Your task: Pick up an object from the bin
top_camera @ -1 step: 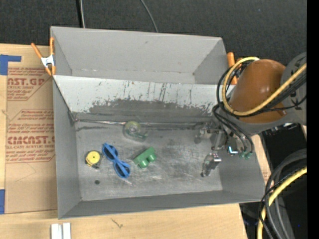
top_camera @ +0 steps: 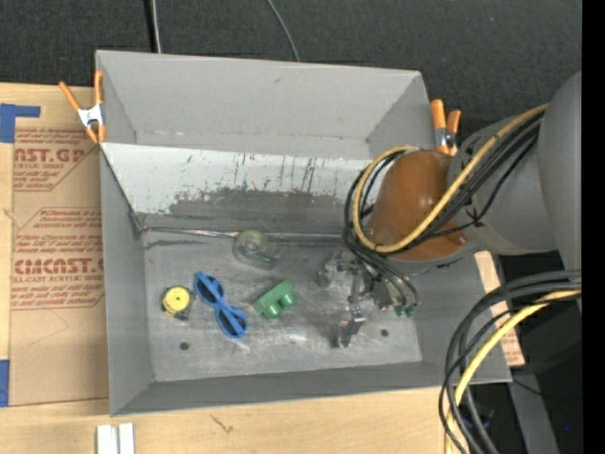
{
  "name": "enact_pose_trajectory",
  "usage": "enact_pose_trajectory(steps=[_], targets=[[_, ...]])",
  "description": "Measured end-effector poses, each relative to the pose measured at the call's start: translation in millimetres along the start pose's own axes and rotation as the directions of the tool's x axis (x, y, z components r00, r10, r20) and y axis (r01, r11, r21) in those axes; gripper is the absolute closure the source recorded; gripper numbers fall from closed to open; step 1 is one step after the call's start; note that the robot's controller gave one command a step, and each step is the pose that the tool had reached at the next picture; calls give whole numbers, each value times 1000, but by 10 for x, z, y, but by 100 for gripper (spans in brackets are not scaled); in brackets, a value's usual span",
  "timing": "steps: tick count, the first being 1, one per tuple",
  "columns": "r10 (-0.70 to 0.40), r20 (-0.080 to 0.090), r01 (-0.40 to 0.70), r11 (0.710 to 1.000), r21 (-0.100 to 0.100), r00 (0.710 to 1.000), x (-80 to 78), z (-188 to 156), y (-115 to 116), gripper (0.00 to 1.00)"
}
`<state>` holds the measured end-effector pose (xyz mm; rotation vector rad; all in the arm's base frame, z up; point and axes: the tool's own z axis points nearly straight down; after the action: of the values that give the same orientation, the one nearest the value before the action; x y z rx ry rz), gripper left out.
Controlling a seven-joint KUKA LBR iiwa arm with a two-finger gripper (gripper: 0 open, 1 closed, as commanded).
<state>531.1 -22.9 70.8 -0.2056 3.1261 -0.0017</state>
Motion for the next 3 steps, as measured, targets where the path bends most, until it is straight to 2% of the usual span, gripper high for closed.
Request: enact_pose_trajectory(steps=[1,2,3], targets=[[-130,0,130,992,-1,992,-607,-21,763,0],[-270,-2,270,963,-2,963,-652,-607,537,0],[-473,3,473,881,-1,881,-166,-21,893,0]])
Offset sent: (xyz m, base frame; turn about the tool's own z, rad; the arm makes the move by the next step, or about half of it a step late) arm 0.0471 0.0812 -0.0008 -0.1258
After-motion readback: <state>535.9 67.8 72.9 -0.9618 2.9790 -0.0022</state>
